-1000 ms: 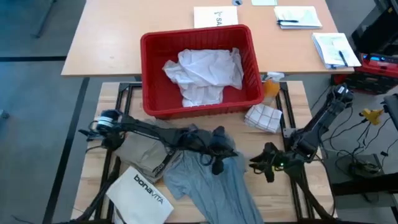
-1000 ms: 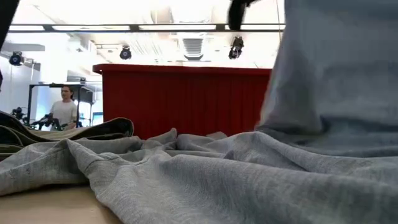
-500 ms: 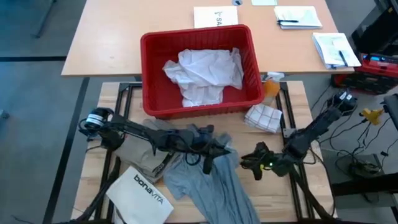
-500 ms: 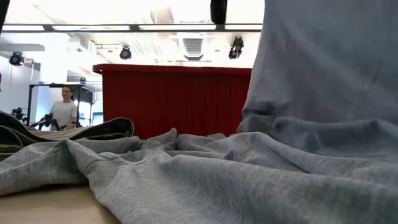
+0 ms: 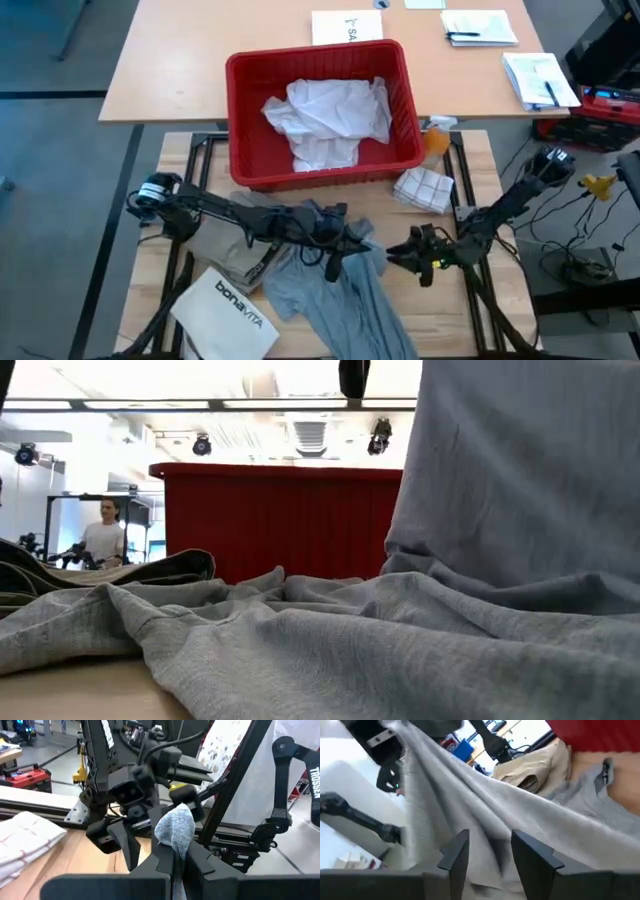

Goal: Fold laundry
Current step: Fold the gray shirt

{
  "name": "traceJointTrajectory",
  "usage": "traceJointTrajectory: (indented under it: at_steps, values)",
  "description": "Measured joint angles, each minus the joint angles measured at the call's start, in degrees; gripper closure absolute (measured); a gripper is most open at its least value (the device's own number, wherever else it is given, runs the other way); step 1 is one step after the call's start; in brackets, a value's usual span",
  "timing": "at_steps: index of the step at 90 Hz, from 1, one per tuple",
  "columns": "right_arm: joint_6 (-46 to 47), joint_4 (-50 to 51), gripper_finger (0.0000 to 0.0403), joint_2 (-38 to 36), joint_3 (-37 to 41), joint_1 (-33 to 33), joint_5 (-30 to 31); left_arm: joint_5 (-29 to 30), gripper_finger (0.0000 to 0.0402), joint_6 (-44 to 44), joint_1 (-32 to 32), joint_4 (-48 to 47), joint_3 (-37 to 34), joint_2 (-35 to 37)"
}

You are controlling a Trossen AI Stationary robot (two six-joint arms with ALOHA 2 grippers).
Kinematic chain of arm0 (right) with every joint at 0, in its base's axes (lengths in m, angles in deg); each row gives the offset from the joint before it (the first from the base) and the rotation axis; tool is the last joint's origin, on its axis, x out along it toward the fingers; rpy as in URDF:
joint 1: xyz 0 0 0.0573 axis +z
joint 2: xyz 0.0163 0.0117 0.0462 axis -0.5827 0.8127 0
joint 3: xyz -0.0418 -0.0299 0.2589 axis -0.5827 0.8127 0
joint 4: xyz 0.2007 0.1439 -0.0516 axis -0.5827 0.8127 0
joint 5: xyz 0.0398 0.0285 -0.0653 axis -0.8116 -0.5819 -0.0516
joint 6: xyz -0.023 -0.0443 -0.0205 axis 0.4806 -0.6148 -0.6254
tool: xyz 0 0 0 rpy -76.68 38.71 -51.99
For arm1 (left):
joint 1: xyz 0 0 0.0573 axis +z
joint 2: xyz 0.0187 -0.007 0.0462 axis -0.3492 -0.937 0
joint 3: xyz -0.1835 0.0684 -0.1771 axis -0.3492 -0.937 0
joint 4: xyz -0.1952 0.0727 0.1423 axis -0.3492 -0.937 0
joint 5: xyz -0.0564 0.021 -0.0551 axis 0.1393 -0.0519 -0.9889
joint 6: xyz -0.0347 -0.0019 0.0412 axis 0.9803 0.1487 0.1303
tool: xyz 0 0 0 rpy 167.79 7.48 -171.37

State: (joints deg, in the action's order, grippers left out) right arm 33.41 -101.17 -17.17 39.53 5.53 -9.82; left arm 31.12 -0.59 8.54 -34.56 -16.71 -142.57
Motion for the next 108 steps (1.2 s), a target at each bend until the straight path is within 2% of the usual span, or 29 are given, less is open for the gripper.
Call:
traceJointTrajectory:
  at_steps: [13, 23, 46, 64, 89, 98, 108]
  values:
    - [-0.5, 8.8, 0.0238, -0.1, -3.5, -0.6, -0.2, 0.0, 0.0401, 0.0, 0.0, -0.3, 0.0, 0.0]
    - [-4.2, 11.9, 0.0242, 0.2, -5.4, -1.1, -4.1, 0.0, 0.0401, 0.4, 0.0, -0.2, 0.0, 0.0]
    - [-7.1, 20.0, 0.0317, -0.1, -8.1, -1.4, -7.5, 0.0, 0.0401, 0.4, 0.0, -0.3, 0.0, 0.0]
    - [-7.0, 20.2, 0.0391, -0.6, -8.2, -1.5, -9.0, 0.0, 0.0401, 0.5, 0.0, -0.6, 0.0, 0.0]
    - [-8.0, 23.0, 0.0401, -2.7, -8.2, -1.5, -12.7, 0.0, 0.0401, 0.4, 0.0, -2.2, 0.0, 0.0]
    - [-5.1, 30.3, 0.0402, -4.0, -9.9, -1.4, -13.2, 0.0, 0.0401, 0.3, 0.0, -2.7, 0.0, 0.0]
    - [-4.1, 44.4, 0.0403, -6.1, -15.1, -1.3, -11.5, 0.0, 0.0401, 0.4, 0.1, -2.9, 0.0, 0.0]
